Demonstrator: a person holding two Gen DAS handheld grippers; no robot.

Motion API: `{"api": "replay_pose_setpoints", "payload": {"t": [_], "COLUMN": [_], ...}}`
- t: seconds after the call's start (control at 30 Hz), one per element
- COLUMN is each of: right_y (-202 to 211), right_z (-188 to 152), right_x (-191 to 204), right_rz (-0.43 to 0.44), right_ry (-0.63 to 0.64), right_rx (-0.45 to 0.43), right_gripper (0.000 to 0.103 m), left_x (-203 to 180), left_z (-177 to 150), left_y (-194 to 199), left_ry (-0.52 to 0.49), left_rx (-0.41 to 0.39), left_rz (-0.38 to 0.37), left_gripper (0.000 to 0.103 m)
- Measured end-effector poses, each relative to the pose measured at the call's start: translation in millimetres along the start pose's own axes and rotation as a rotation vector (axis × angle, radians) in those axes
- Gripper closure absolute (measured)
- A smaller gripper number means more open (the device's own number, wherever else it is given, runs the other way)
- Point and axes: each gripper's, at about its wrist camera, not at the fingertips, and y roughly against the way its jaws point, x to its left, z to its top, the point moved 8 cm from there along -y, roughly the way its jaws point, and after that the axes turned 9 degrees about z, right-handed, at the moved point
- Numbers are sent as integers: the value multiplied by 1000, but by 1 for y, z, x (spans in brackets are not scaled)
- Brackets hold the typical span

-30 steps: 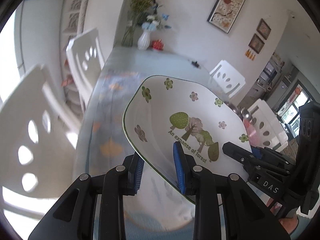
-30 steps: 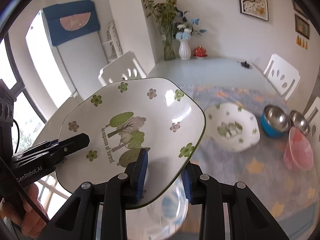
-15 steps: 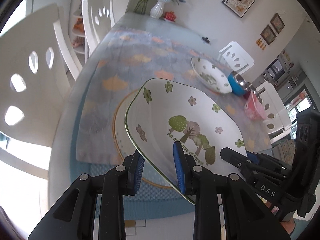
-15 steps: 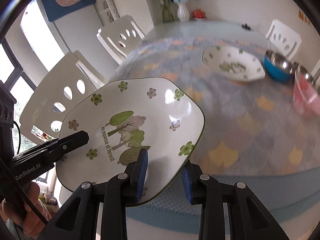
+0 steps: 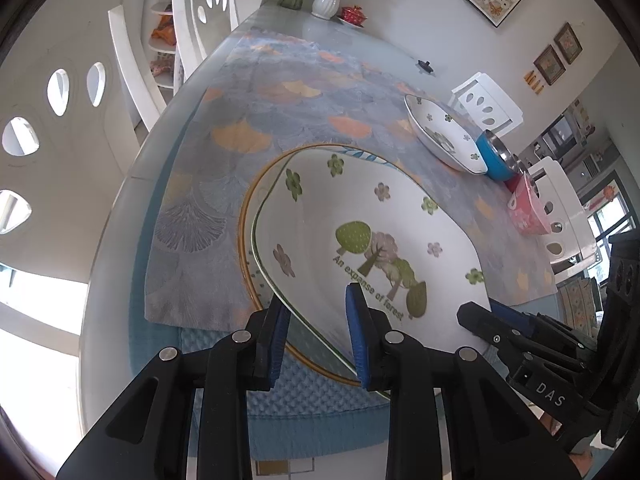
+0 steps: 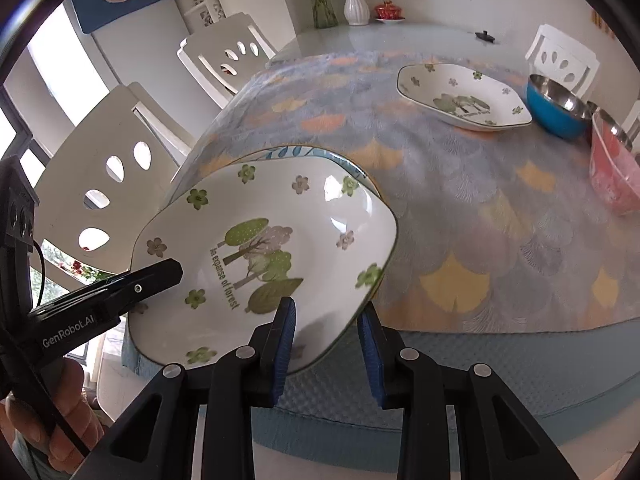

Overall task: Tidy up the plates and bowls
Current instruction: 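Lower the white hexagonal plate onto the round blue-leaf plate with the right tool, then open the right tool and withdraw it from the stacked plates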

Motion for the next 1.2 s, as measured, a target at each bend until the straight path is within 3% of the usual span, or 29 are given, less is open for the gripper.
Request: {"api": "replay_pose_setpoints", "payload": {"t": [0.27, 0.5, 0.7, 0.93, 1.13, 1.2], "right_y": [-3, 1, 42, 143, 250, 275], "right_z": [-5, -15, -11, 27, 51, 55], "right_x": [14, 22, 30, 35, 36, 32], "right_rz": [-14, 55, 124, 114, 66, 37], "right_ry": [50, 22, 26, 77, 119, 129], "right_rx": [15, 51, 11, -225, -512, -557], "right_gripper": [72, 72, 72, 70, 35, 28], "left_x": [13, 31, 24, -46, -106, -126], "left_z": [9, 10, 17, 46, 77, 85], "left_y": [-5, 19, 56, 124, 179, 192], "left_ry": [43, 79, 61, -81, -175, -201], "left_rx": [27, -6, -48, -180, -304, -330], "left_rz": [-21, 17, 25, -33, -96, -111], "left_gripper": [80, 80, 80, 78, 77, 69]}}
